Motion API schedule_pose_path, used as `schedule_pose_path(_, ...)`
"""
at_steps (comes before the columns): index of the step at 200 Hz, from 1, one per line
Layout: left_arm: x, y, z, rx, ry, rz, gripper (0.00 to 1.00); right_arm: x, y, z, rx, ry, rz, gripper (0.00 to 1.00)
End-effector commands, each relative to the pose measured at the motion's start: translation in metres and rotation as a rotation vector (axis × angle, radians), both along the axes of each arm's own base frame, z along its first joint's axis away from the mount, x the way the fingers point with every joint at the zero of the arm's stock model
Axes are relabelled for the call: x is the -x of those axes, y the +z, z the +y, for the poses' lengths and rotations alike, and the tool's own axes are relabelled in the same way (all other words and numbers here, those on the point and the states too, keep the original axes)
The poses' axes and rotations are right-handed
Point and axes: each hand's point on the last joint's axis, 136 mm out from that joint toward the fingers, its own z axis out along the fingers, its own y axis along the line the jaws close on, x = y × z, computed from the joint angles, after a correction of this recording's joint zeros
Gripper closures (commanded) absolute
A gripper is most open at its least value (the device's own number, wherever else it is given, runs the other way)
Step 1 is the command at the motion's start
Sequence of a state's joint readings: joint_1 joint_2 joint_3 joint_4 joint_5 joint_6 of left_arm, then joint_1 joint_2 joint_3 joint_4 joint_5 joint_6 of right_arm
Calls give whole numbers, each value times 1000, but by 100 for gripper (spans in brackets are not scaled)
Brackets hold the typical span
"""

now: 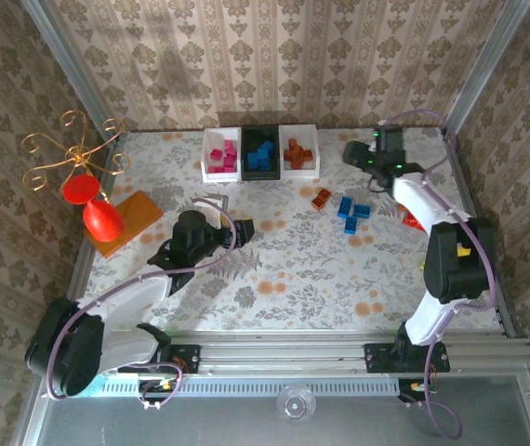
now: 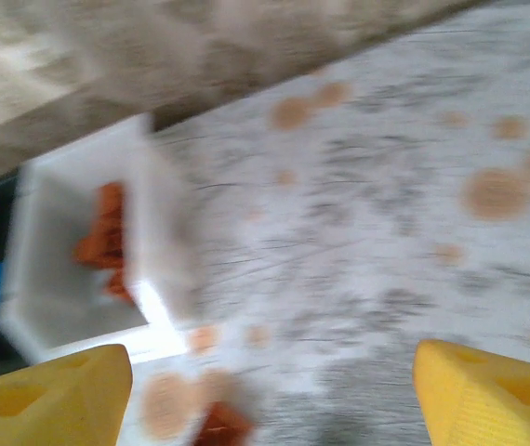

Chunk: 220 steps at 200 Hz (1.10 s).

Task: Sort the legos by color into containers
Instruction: Place the lego in the container, then pick up the lego from the middle-right of the table.

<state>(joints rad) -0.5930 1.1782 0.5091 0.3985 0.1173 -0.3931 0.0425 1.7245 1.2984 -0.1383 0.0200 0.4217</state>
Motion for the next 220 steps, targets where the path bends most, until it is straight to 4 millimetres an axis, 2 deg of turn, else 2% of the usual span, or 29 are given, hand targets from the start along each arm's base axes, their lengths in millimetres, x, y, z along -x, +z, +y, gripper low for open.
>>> schedule_pose_path(1, -3, 23, -17, 50, -56, -63, 18, 30, -42, -40, 44, -65, 187, 18)
schedule_pose_path(14, -2, 22, -20, 53, -66, -60, 18, 38, -54, -60, 46, -95, 246, 18)
schedule_pose_path(30, -1, 20, -20, 51, -70, -57, 18, 46, -66, -74, 60, -118, 309, 19)
schedule_pose_path(88, 0, 18, -19, 45, -69, -57, 18, 58, -98, -96, 139, -139, 480, 22)
schedule_pose_path(94, 0, 17, -19, 43, -67, -56, 18, 64, -104, -97, 147, -138, 518, 22)
schedule_pose_path(147, -1, 15, -14, 38, -54, -58, 18, 60, -125, -101, 156, -116, 592, 25)
schedule_pose_path(220, -2, 12, -13, 34, -46, -51, 18, 62, -138, -112, 202, -120, 647, 25)
